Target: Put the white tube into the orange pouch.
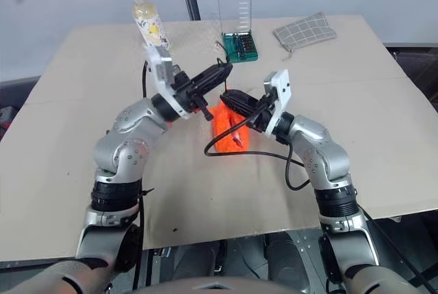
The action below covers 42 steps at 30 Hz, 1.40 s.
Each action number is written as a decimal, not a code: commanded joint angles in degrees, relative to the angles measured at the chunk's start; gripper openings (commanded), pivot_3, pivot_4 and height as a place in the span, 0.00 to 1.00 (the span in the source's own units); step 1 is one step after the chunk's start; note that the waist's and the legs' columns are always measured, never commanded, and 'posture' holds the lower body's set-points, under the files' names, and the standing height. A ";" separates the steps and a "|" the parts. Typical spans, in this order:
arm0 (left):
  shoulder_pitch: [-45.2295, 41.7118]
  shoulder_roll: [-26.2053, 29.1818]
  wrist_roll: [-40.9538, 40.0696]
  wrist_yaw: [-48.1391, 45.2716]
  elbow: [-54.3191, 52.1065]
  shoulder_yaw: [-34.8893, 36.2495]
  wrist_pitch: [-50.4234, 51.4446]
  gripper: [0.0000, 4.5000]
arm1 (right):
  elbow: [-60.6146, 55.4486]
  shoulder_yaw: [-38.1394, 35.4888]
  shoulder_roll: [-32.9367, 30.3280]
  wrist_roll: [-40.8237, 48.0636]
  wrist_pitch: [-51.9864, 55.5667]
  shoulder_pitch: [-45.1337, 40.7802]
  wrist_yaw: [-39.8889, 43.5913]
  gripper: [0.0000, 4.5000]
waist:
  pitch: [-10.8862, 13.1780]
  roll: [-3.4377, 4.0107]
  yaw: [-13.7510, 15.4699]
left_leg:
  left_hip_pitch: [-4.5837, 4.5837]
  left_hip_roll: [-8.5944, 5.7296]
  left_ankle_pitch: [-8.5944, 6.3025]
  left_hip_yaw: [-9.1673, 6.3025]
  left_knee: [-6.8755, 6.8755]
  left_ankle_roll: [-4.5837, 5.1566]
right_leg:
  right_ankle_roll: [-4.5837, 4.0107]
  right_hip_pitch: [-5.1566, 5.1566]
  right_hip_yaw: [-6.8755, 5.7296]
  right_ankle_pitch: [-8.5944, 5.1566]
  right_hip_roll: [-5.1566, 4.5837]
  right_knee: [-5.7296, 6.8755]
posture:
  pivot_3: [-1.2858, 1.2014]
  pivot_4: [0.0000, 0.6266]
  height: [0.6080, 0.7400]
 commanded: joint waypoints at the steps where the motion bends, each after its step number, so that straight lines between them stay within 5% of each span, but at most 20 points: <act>1: -4.21 -0.54 -3.17 2.10 -4.26 2.74 -0.07 0.00 | -2.36 -0.34 -0.33 0.27 -0.61 -0.51 0.02 0.03 | 0.00 0.00 -0.01 | 0.00 0.00 0.00 -0.01 0.00 0.00 | 0.00 0.00 0.00 0.00 0.00 0.00 | 0.52 0.24 1.00; 11: -17.84 -2.95 -11.98 12.45 -4.88 9.54 2.09 0.00 | -2.20 0.84 -0.03 -0.32 -0.23 0.55 -0.33 0.03 | 0.06 -0.07 0.00 | -0.06 0.00 0.00 -0.02 0.02 0.00 | 0.01 -0.02 -0.02 0.00 0.00 -0.01 | 0.52 0.24 1.00; 18: -19.79 -2.14 -13.60 14.75 -5.19 9.84 3.40 0.00 | -1.96 0.06 0.64 2.66 3.21 1.12 -0.87 0.03 | 0.06 -0.07 -0.05 | -0.03 -0.01 0.01 -0.01 0.02 -0.01 | 0.01 -0.01 0.00 0.00 0.00 -0.02 | 0.52 0.24 1.00; 24: -17.01 -1.76 -11.56 13.69 -5.47 8.21 2.78 0.00 | -3.52 0.47 -1.22 3.45 4.59 1.81 0.28 0.60 | 0.06 -0.07 -0.03 | -0.04 -0.01 0.01 0.03 0.02 -0.01 | 0.01 -0.01 -0.03 0.00 0.01 -0.01 | 0.52 0.24 1.00; 28: -15.19 -0.69 -10.37 13.38 -5.37 7.46 2.93 0.26 | -5.41 -2.85 -4.64 8.44 7.78 2.68 3.92 0.61 | 0.06 -0.07 -0.04 | -0.03 -0.02 0.01 0.06 0.02 -0.01 | 0.01 -0.01 0.00 0.00 0.00 -0.02 | 0.52 0.24 1.00; 35: -10.96 5.19 -9.07 13.59 -4.54 11.54 3.14 0.99 | -0.94 -6.53 -15.08 7.74 7.06 4.93 9.78 0.61 | 0.06 -0.08 0.17 | -0.02 -0.01 0.00 0.16 0.04 0.00 | 0.01 0.02 -0.03 -0.01 0.01 -0.03 | 0.52 0.24 1.00; 42: -0.49 13.11 -5.76 15.58 -2.73 19.57 2.46 0.99 | 0.34 -8.15 -16.99 5.63 4.87 7.55 9.69 0.61 | 0.06 -0.08 -0.43 | 0.04 0.05 0.00 0.19 0.03 0.00 | 0.01 0.01 0.09 -0.01 0.06 0.02 | 0.52 0.24 1.00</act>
